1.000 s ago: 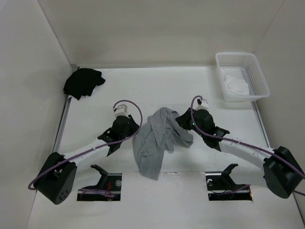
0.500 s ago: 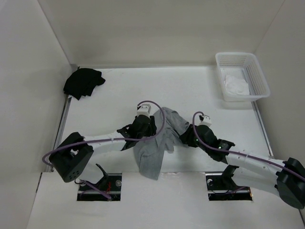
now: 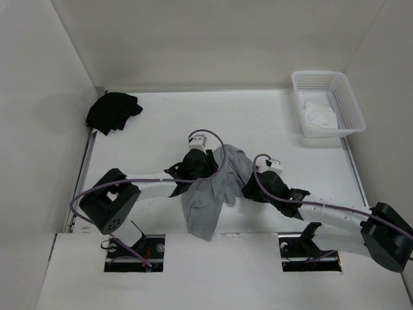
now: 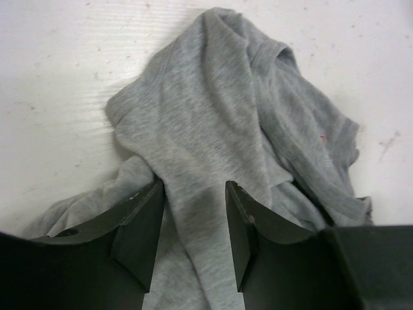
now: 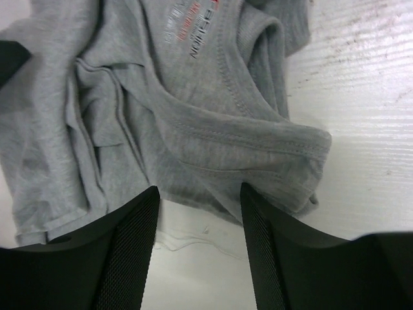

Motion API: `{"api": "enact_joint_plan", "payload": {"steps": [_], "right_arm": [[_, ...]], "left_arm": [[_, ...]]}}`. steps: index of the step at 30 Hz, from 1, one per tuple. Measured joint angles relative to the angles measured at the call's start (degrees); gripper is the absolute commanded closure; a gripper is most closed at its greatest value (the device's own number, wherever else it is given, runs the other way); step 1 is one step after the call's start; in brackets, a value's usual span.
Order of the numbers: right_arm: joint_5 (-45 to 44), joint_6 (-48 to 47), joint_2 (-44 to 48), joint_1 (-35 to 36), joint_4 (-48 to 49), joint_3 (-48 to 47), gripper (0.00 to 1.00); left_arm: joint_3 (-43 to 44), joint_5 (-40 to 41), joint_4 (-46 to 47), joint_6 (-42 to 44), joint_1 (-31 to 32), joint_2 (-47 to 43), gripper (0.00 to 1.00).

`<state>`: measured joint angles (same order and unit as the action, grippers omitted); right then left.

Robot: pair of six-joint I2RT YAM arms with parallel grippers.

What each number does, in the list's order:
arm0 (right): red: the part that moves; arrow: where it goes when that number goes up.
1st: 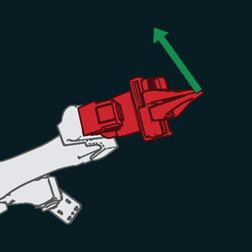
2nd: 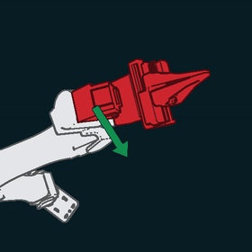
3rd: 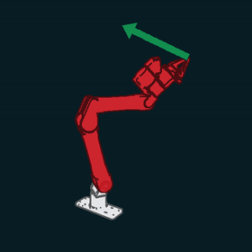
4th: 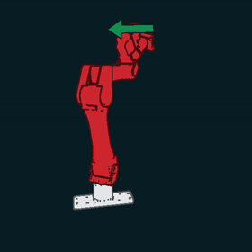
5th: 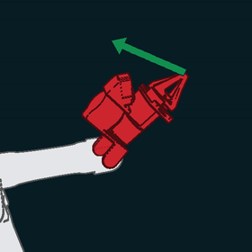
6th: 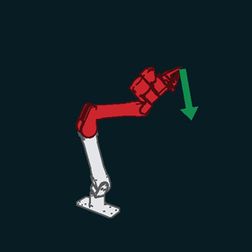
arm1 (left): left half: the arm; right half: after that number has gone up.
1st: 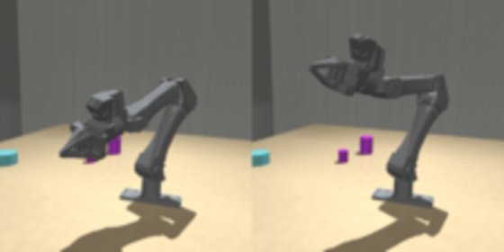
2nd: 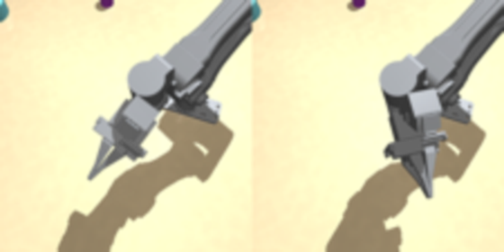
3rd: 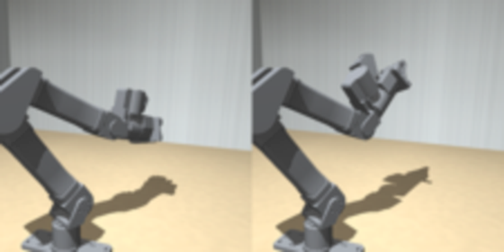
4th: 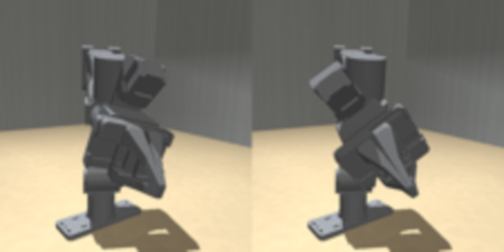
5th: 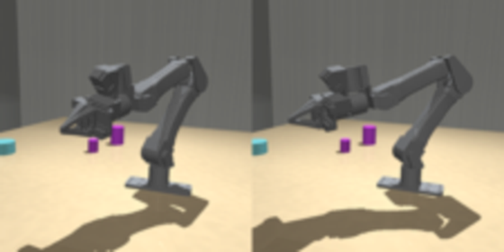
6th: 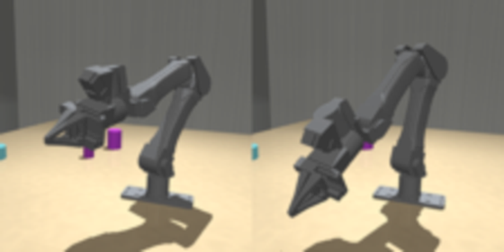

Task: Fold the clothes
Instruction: Flatten the tank top out

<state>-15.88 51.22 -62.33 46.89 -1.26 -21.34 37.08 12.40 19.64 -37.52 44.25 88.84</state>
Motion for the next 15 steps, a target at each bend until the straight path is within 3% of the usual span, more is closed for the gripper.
{"api": "enact_joint_plan", "payload": {"steps": [2, 5, 6, 9, 12, 15], "right_arm": [[0.02, 0.0, -2.03, -0.02, 0.0, 0.0, 0.41], [-0.07, 0.0, -3.28, -0.02, 0.83, -0.09, 0.5], [-0.2, 0.02, -3.52, -0.02, 0.92, -0.09, 0.62], [-0.44, 0.09, -4.37, -0.04, 1.66, -0.09, 0.82], [-0.39, -0.35, -7.04, -1.22, 2.58, -0.66, 0.96], [-0.39, -0.9, -10.88, -3.93, 4.74, -2.91, 1.0]], "left_arm": [[0.52, -0.85, 0.7, -0.59, 0.0, 0.24, 0.58], [1.38, -2.14, 1.29, -1.68, 0.02, 1.18, 0.69], [1.66, -2.49, 1.44, -1.92, 0.04, 1.7, 0.76], [1.99, -3.17, 1.6, -2.84, 0.02, 2.82, 0.92], [1.99, -3.45, 1.51, -3.19, -0.24, 2.56, 0.96], [1.81, -3.72, 0.26, -3.45, -1.33, -1.68, 0.96]]}}
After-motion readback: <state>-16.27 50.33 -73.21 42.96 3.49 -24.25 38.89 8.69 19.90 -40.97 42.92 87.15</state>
